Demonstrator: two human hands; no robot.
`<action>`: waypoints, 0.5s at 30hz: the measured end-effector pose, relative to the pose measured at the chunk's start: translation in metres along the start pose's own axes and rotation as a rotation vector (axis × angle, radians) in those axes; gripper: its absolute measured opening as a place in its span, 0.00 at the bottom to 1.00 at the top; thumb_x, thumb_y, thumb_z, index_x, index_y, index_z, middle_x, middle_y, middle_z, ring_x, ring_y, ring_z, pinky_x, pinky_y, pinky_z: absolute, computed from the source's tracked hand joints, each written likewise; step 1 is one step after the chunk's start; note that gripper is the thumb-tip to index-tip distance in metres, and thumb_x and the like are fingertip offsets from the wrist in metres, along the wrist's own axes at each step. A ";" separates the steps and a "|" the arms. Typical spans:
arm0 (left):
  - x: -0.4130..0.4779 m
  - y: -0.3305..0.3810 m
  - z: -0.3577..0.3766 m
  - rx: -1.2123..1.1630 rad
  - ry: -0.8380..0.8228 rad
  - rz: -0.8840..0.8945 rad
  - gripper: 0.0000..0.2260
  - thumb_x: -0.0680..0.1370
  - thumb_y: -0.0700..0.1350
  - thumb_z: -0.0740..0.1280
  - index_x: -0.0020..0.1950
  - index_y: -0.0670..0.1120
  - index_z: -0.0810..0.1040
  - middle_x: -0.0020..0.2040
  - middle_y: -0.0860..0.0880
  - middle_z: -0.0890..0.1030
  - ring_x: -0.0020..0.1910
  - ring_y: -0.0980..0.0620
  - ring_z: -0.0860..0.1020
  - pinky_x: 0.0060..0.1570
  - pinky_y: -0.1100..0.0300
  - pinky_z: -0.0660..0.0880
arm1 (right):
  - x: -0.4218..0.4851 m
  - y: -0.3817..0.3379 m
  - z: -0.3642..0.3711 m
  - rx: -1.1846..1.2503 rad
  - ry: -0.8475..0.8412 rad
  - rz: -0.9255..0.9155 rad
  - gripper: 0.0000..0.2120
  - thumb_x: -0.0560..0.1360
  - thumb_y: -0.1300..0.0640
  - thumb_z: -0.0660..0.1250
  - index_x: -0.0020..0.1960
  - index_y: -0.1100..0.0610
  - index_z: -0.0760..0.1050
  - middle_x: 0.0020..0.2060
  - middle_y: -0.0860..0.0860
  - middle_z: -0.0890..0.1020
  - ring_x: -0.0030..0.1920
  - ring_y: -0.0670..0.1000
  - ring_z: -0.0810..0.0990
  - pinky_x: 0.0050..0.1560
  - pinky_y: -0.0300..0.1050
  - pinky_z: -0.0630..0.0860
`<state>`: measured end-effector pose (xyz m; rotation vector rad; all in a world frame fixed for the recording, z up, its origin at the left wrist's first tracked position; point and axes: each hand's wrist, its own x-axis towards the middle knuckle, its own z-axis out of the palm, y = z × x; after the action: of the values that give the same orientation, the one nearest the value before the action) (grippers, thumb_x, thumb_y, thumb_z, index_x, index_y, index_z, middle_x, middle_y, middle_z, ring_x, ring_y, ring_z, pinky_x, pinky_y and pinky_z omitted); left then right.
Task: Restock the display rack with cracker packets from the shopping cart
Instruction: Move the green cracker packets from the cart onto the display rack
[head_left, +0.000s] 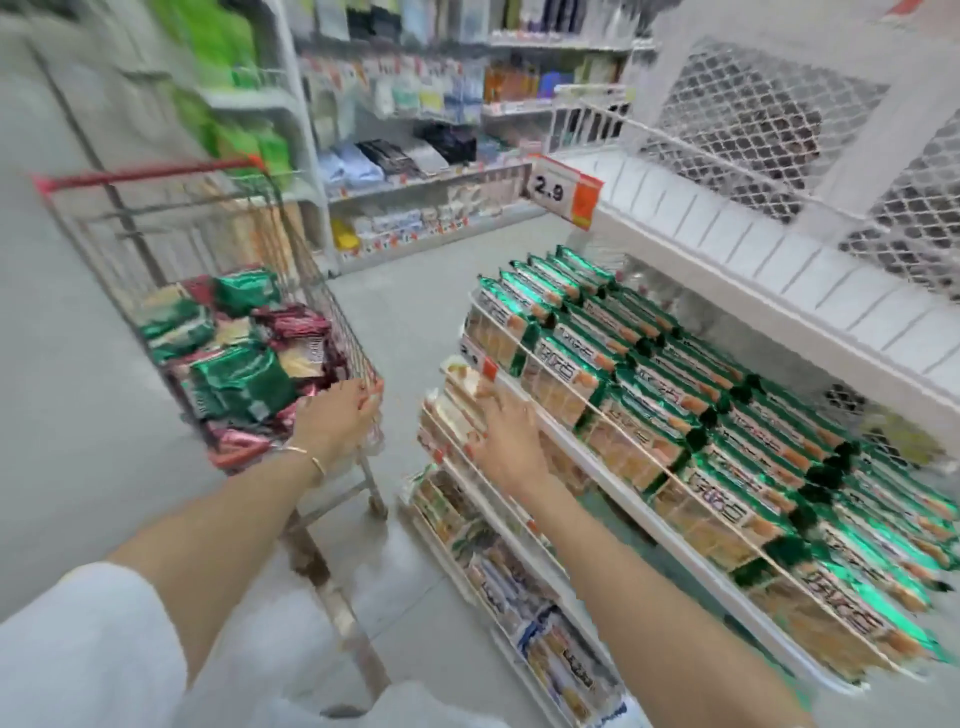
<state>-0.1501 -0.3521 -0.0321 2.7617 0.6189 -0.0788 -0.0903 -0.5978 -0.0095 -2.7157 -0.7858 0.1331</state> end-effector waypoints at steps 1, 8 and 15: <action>0.001 -0.023 -0.007 -0.033 0.007 -0.053 0.22 0.84 0.58 0.54 0.69 0.45 0.72 0.67 0.41 0.77 0.65 0.40 0.76 0.63 0.45 0.69 | 0.016 -0.021 0.011 0.005 -0.008 -0.025 0.29 0.74 0.50 0.67 0.74 0.56 0.67 0.74 0.58 0.67 0.75 0.59 0.63 0.77 0.60 0.53; 0.012 -0.148 -0.033 -0.197 0.028 -0.333 0.26 0.84 0.61 0.53 0.74 0.44 0.67 0.61 0.44 0.80 0.59 0.41 0.79 0.60 0.45 0.74 | 0.107 -0.140 0.073 0.106 -0.174 -0.146 0.20 0.75 0.54 0.65 0.66 0.55 0.74 0.66 0.54 0.73 0.70 0.57 0.68 0.73 0.55 0.57; 0.063 -0.241 -0.038 -0.306 0.027 -0.518 0.21 0.84 0.58 0.51 0.62 0.44 0.73 0.56 0.44 0.80 0.55 0.42 0.79 0.59 0.44 0.75 | 0.209 -0.200 0.132 0.085 -0.362 -0.175 0.19 0.77 0.53 0.66 0.66 0.57 0.74 0.68 0.55 0.71 0.69 0.57 0.69 0.74 0.57 0.62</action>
<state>-0.1958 -0.1078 -0.0727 2.2556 1.2265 -0.0541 -0.0372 -0.2902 -0.0716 -2.5596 -1.0845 0.6157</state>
